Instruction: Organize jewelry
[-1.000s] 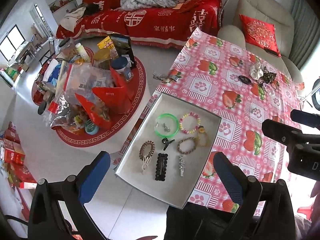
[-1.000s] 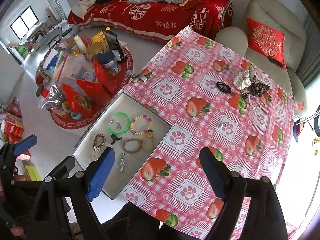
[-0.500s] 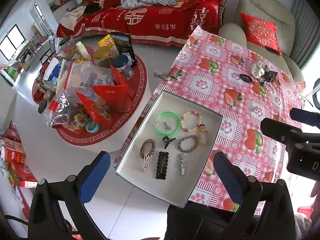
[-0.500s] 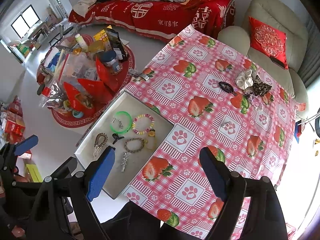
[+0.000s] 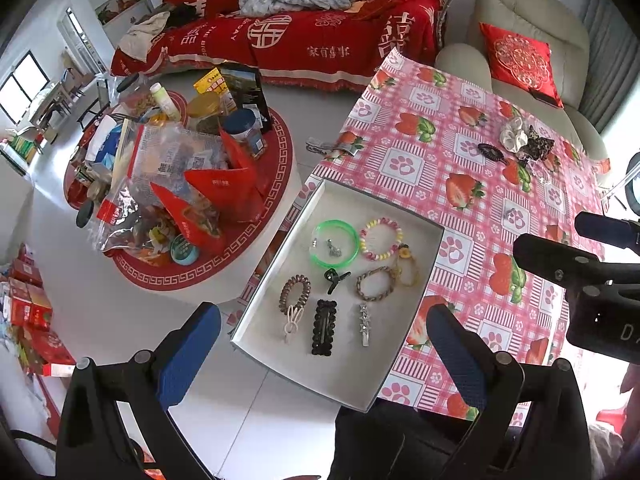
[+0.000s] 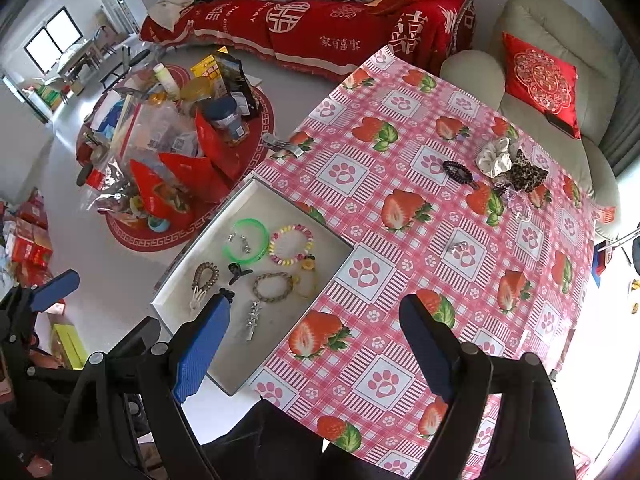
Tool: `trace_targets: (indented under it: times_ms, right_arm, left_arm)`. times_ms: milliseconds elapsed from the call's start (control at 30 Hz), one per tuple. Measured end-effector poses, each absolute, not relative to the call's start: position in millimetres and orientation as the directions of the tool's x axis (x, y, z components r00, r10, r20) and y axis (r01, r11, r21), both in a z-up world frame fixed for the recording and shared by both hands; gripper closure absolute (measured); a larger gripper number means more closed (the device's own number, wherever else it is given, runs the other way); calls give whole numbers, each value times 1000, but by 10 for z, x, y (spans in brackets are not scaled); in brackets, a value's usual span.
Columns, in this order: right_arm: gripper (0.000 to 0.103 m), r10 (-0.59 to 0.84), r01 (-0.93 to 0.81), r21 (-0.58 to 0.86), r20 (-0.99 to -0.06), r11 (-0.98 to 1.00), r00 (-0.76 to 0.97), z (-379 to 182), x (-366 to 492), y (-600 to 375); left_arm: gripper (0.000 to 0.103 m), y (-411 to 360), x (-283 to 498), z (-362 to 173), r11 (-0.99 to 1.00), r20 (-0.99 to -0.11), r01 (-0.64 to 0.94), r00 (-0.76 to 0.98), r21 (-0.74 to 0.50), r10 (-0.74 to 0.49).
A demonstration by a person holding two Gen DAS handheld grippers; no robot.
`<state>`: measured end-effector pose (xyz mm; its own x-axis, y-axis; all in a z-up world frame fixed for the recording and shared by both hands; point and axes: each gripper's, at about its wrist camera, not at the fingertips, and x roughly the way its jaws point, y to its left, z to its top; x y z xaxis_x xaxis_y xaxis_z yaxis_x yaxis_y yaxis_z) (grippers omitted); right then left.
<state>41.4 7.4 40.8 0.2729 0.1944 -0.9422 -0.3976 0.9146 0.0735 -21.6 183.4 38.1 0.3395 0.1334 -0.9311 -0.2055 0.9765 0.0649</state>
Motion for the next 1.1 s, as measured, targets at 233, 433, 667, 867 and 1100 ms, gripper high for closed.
trace_targets:
  times_ms: [233, 433, 667, 867, 1100]
  right_arm:
    - [15, 195, -402, 74, -943, 913, 270, 395, 385, 101]
    - [15, 195, -402, 73, -943, 913, 270, 397, 388, 103]
    - [15, 194, -403, 73, -943, 912, 269, 396, 391, 108]
    - [15, 195, -402, 74, -943, 913, 269, 396, 391, 113]
    - [15, 195, -404, 74, -944, 912, 268, 393, 388, 118]
  left_arm:
    - [0, 1834, -223, 375, 977, -932, -203, 338, 64, 131]
    - [0, 1834, -230, 372, 977, -932, -202, 339, 64, 131]
    - [0, 1818, -291, 326, 980, -932, -190, 340, 65, 128]
    - [0, 1818, -274, 331, 979, -933, -193, 337, 65, 129]
    - [0, 1820, -278, 328, 979, -932, -194, 338, 65, 129]
